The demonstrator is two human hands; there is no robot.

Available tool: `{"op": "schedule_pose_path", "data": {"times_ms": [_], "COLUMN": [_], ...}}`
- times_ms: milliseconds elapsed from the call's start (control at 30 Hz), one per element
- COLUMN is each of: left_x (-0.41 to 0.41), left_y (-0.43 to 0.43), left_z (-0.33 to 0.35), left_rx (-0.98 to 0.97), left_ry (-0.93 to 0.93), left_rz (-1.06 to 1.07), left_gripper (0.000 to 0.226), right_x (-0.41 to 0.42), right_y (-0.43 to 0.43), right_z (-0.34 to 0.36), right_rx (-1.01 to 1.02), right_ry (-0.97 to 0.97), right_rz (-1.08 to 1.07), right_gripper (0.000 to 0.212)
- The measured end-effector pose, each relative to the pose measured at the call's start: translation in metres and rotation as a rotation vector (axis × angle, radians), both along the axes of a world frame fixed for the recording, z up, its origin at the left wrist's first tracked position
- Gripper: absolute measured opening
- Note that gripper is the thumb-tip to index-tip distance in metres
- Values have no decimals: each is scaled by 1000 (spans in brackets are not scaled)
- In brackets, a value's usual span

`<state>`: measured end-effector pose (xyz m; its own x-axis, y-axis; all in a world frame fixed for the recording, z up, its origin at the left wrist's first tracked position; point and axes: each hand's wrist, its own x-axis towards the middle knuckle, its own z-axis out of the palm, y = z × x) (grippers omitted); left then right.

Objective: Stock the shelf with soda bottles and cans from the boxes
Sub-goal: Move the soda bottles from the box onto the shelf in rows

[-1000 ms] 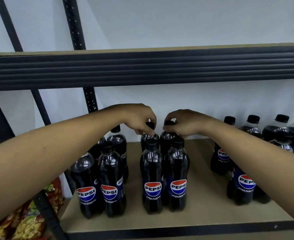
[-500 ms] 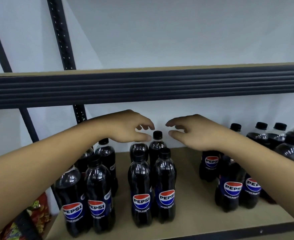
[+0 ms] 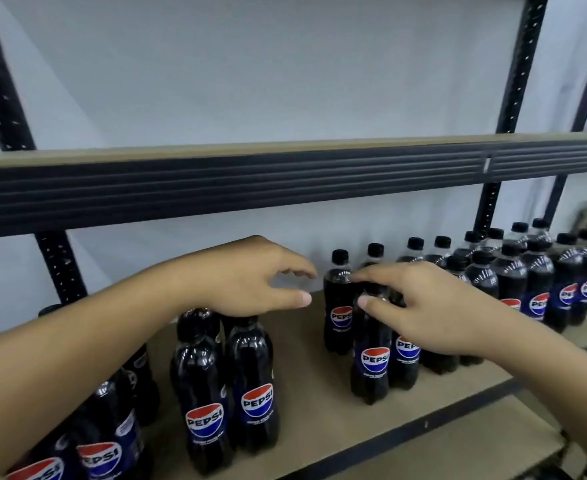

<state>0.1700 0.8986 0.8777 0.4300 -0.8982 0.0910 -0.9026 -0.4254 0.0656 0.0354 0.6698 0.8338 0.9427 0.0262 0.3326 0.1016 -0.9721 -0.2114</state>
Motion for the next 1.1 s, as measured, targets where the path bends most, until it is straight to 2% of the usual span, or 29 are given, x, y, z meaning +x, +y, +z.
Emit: {"op": "schedule_pose_path", "data": {"times_ms": [300,500,733,867,1000,1100], "left_x": [-5,-8,-15,-26,-30,-32], "left_y": [-74,-113,-134,-138,-140,-139], "left_z": [-11,-22,-46,-60,-80,-86], "left_rx": [33,24,-33,-95,-239,-280], "left_ry": [-24,-27,91,164,204,193], "left_rz": [-32,45,192,268,328,365], "left_gripper": [43,37,42,56,60,56], "right_x": [-10,6,35,41,44,46], "right_y": [-62,-104,-132,-137,-136,-134], "right_z": [-6,-22,-43,-53,-60,-59], "right_rx": [-49,-26,76,166,221,224], "right_ry": [3,0,47,142,115,92], "right_rz": [-113,-24,85,119,172,189], "right_gripper": [50,49,70,66,56,55]}}
